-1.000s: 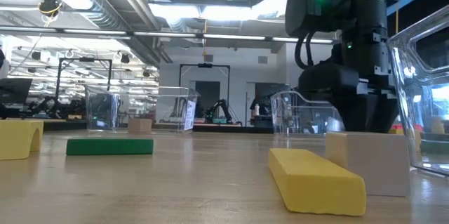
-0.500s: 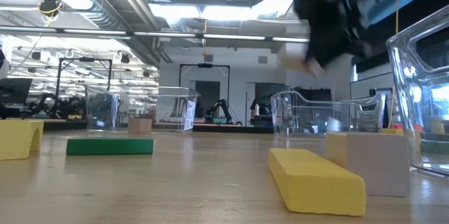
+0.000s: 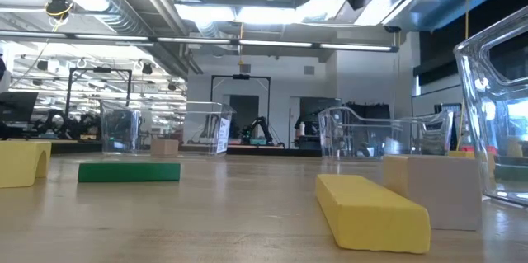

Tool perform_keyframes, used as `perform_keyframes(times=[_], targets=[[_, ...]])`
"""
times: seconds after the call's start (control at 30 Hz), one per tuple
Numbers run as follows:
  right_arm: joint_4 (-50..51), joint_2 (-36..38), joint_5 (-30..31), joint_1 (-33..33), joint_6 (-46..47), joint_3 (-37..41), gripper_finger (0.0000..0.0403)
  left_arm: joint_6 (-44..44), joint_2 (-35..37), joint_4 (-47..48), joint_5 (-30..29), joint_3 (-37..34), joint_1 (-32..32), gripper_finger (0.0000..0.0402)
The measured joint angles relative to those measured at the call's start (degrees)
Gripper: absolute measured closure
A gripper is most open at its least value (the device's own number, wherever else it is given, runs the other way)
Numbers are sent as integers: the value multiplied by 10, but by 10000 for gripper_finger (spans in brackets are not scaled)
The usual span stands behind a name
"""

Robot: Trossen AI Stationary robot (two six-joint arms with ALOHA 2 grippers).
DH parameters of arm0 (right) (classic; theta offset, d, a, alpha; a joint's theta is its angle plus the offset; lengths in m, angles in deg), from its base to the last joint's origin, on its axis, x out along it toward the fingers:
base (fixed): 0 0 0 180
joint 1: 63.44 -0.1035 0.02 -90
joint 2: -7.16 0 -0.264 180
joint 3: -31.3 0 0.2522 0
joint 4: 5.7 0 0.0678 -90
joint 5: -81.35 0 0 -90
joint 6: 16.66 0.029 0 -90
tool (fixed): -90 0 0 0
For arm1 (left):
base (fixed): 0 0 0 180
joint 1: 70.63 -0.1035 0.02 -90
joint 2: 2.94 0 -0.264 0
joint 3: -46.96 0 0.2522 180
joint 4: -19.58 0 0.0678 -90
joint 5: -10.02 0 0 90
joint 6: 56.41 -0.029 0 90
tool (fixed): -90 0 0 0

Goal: Sort & place blocks by color
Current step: Put the top brown block into the top left transparent bin

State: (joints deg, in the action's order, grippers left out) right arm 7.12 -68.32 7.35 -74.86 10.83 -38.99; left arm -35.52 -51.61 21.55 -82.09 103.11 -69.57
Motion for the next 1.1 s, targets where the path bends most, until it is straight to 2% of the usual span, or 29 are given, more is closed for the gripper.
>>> perform_keyframes(times=[0.2,0.67,0.97,1.1], targets=[[-95,-16,-11,1,-52,-1,269,9,-60,-60,-3,0,0,181],[-114,-29,-11,3,-69,-9,269,10,-224,-272,-1,1,15,181],[-102,-30,-37,4,-85,-9,269,-7,-294,-283,11,61,16,181],[-101,-30,-37,4,-84,-9,269,-9,-298,-280,23,70,16,181]])
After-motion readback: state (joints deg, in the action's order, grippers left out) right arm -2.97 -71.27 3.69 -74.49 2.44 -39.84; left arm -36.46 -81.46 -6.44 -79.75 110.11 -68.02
